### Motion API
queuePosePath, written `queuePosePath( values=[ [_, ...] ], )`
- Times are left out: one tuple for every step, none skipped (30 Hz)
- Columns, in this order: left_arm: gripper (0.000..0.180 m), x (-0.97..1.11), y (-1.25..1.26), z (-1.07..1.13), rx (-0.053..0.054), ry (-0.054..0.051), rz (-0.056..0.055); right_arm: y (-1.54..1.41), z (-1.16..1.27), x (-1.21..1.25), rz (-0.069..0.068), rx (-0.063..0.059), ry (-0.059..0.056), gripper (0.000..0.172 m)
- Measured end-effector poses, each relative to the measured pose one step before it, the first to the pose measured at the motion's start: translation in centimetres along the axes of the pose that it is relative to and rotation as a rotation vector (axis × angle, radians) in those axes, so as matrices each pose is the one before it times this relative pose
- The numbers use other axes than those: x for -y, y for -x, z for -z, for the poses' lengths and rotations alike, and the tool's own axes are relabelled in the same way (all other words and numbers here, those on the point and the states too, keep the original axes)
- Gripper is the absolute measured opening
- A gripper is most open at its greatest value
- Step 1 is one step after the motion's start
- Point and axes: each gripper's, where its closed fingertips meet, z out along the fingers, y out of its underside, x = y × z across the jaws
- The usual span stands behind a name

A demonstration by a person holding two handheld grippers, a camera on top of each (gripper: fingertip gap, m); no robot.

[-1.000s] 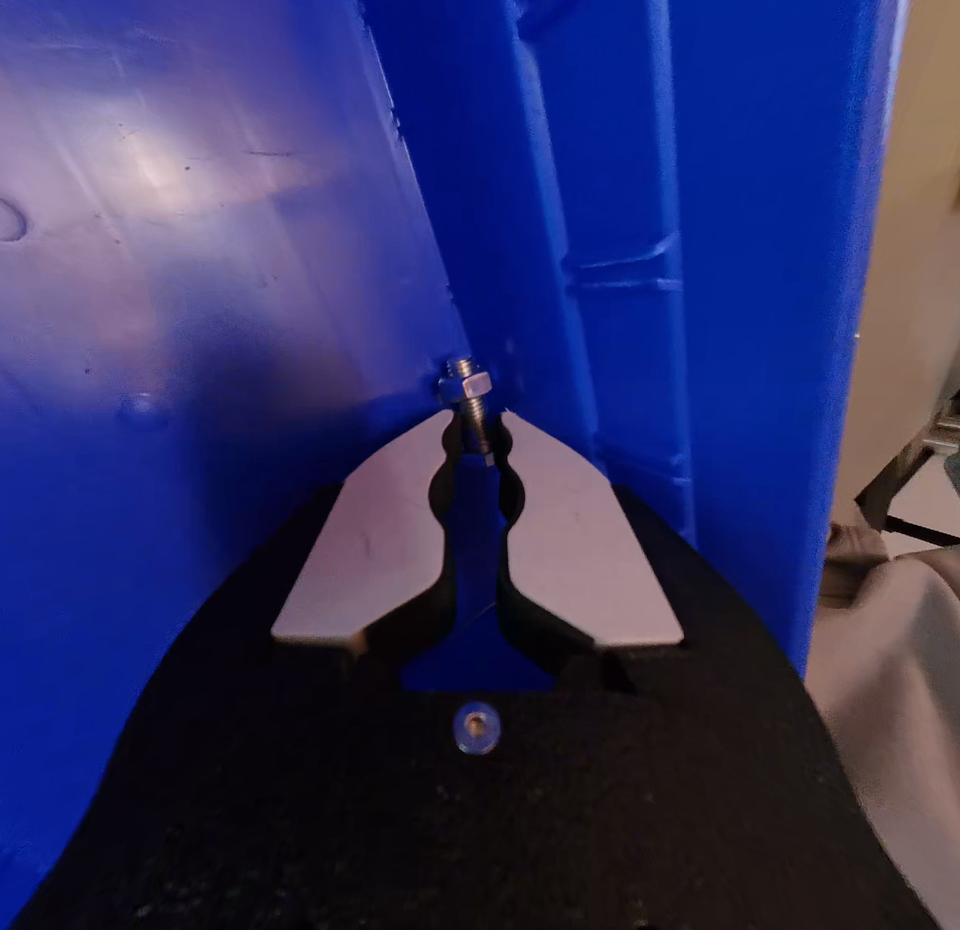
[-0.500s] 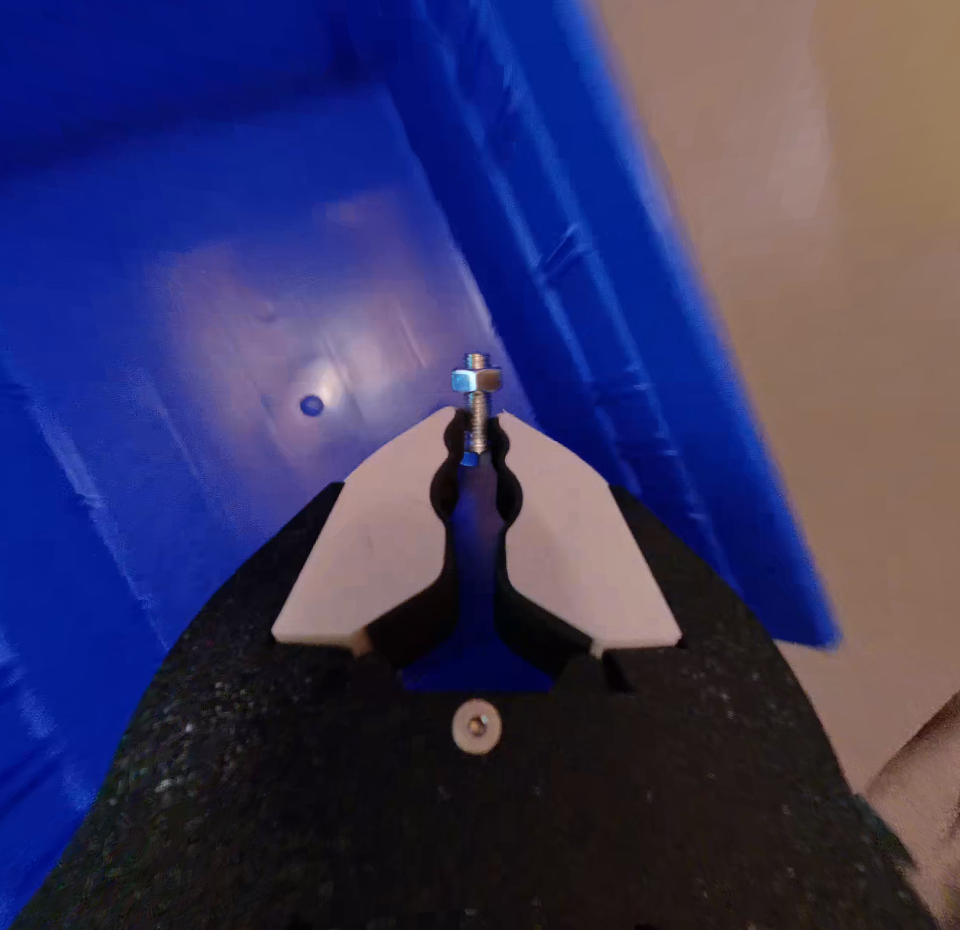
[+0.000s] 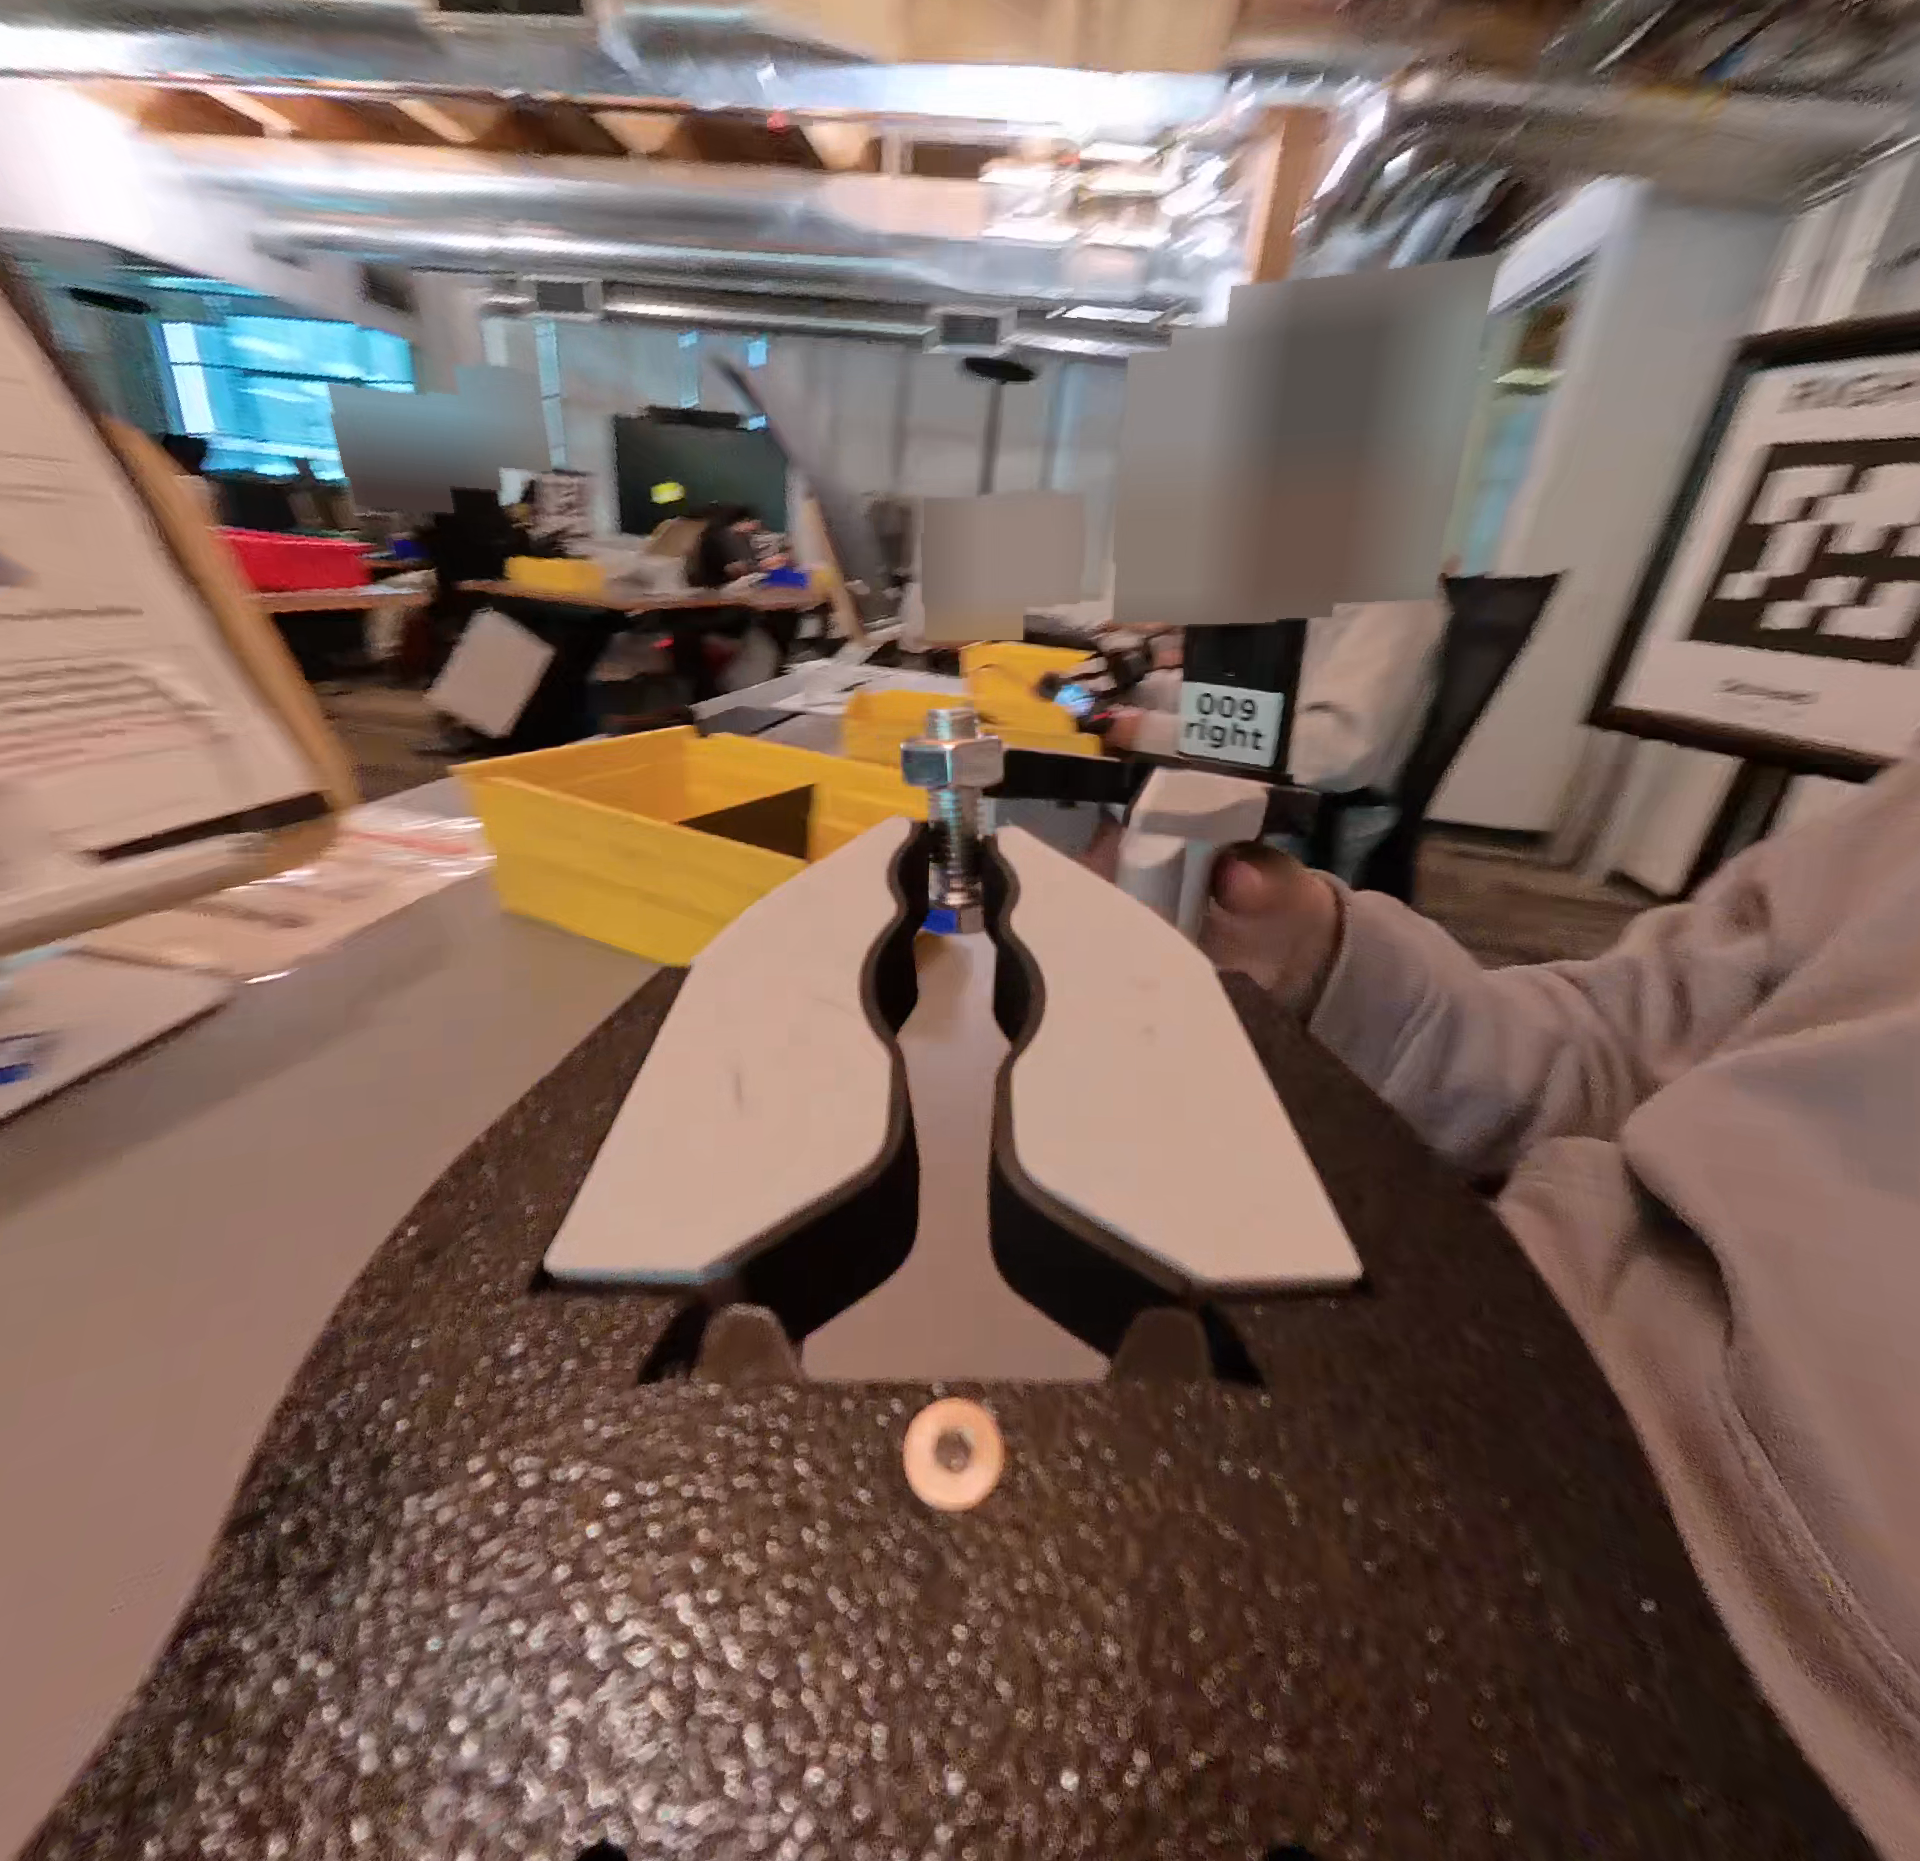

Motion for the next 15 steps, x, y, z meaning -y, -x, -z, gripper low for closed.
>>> queuePosePath(
  values=[
    [0.008, -1.106, -0.155, -0.712, -0.0438, -0.0174, 0.0234, 0.475, 0.029, 0.227, -0.0069, 0.0115, -0.0171, 0.044],
    [0.008, -0.921, -0.003, -0.575, -0.0344, -0.0235, 0.0172, 0.243, 0.067, -0.030, 0.0026, 0.0061, -0.0027, 0.044],
    [0.008, -0.704, -0.124, -0.489, -0.0394, -0.0286, 0.0155, 0.113, 0.154, -0.412, 0.0145, 0.0045, 0.0167, 0.048],
    [0.008, -0.582, -0.151, -0.412, -0.0396, -0.0270, 0.0139, -0.023, 0.227, -0.723, 0.0225, -0.0002, 0.0269, 0.051],
    [0.008, -0.630, 0.009, -0.314, -0.0246, -0.0153, 0.0086, -0.175, 0.253, -0.777, 0.0277, -0.0069, 0.0236, 0.051],
    [0.008, -0.769, 0.115, -0.222, -0.0133, 0.0019, 0.0015, -0.343, 0.202, -0.629, 0.0264, -0.0135, 0.0127, 0.050],
    [0.008, -0.803, 0.018, -0.181, -0.0167, 0.0102, -0.0045, -0.339, 0.071, -0.484, 0.0133, -0.0087, 0.0099, 0.048],
    [0.008, -0.763, -0.017, -0.134, -0.0138, 0.0104, -0.0031, -0.295, -0.052, -0.343, -0.0030, -0.0010, 0.0073, 0.046],
    [0.008, -0.654, 0.019, -0.105, -0.0050, 0.0087, 0.0027, -0.266, -0.147, -0.172, -0.0117, 0.0018, -0.0014, 0.044],
    [0.008, -0.457, -0.003, -0.109, 0.0003, 0.0093, 0.0068, -0.194, -0.147, -0.062, -0.0112, 0.0030, -0.0112, 0.042],
    [0.008, -0.221, -0.131, -0.092, -0.0003, 0.0121, -0.0017, -0.001, -0.158, -0.088, -0.0052, 0.0120, -0.0127, 0.039],
    [0.008, -0.142, -0.229, -0.025, -0.0006, 0.0145, -0.0153, 0.191, -0.185, -0.247, -0.0008, 0.0231, -0.0024, 0.037],
    [0.008, -0.220, -0.146, 0.050, 0.0045, 0.0168, -0.0165, 0.182, -0.250, -0.385, -0.0004, 0.0195, 0.0103, 0.037],
    [0.008, -0.284, -0.030, 0.085, 0.0068, 0.0181, -0.0082, 0.060, -0.274, -0.366, 0.0026, 0.0077, 0.0113, 0.036],
    [0.008, -0.276, 0.056, 0.084, 0.0073, 0.0164, -0.0011, 0.002, -0.258, -0.268, 0.0044, -0.0015, 0.0055, 0.035]
  ],
)
